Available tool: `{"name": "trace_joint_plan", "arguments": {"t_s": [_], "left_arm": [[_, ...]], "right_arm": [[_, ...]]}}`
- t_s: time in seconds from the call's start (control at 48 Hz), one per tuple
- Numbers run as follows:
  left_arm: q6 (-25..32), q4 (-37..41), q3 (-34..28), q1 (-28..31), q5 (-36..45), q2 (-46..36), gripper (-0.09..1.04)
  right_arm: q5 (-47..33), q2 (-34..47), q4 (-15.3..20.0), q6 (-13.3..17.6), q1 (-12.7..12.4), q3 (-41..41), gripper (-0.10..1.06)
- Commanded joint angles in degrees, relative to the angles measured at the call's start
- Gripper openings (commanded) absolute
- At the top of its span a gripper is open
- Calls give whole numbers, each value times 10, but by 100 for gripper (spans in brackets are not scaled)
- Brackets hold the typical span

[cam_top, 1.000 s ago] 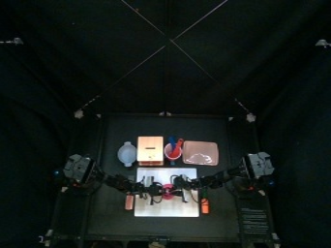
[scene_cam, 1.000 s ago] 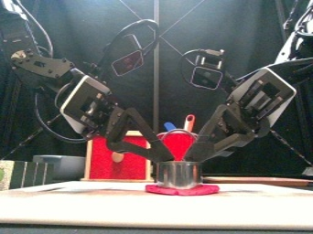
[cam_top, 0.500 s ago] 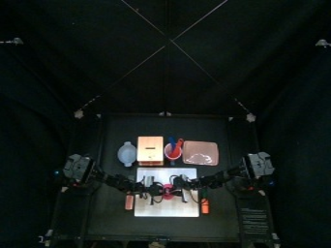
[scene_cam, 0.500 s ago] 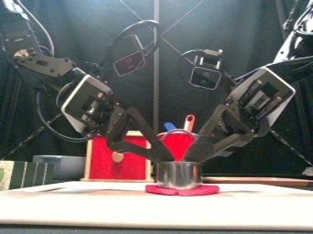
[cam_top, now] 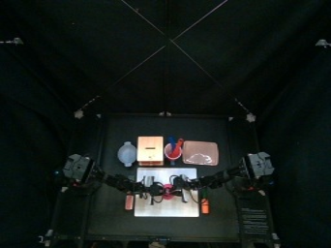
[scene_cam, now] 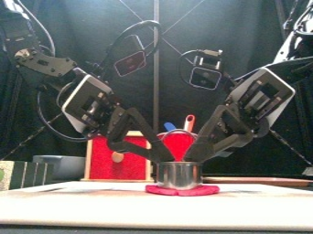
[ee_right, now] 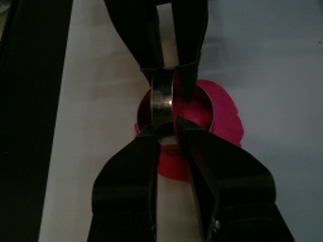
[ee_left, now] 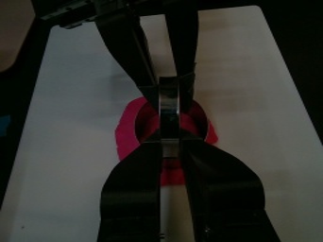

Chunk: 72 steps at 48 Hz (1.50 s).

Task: Get the cutter from the drawer then cut the dough then place the extra dough in the bowl
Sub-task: Cut the dough

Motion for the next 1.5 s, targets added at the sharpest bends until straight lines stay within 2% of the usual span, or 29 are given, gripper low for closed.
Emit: {"name": "trace_joint_plan", "arguments": {"t_s": [0.021,0.375,0.562,1.042,1.5], "left_arm": [[-1,1,6,-2,40,43,38],[3,14,0,-2,33,21,40],[2,38,-10,4,31,10,44],[1,67,-18,16,33,-12,75],[2,76,-12,26,32,-54,78]], "right_arm": [[40,62,4,4,-18,8,54],[59,25,4,6,-16,-13,54],[98,-11,3,11,-4,-33,58],[100,-32,-1,8,11,-58,83],[100,-101,-11,8,15,-60,84]]}}
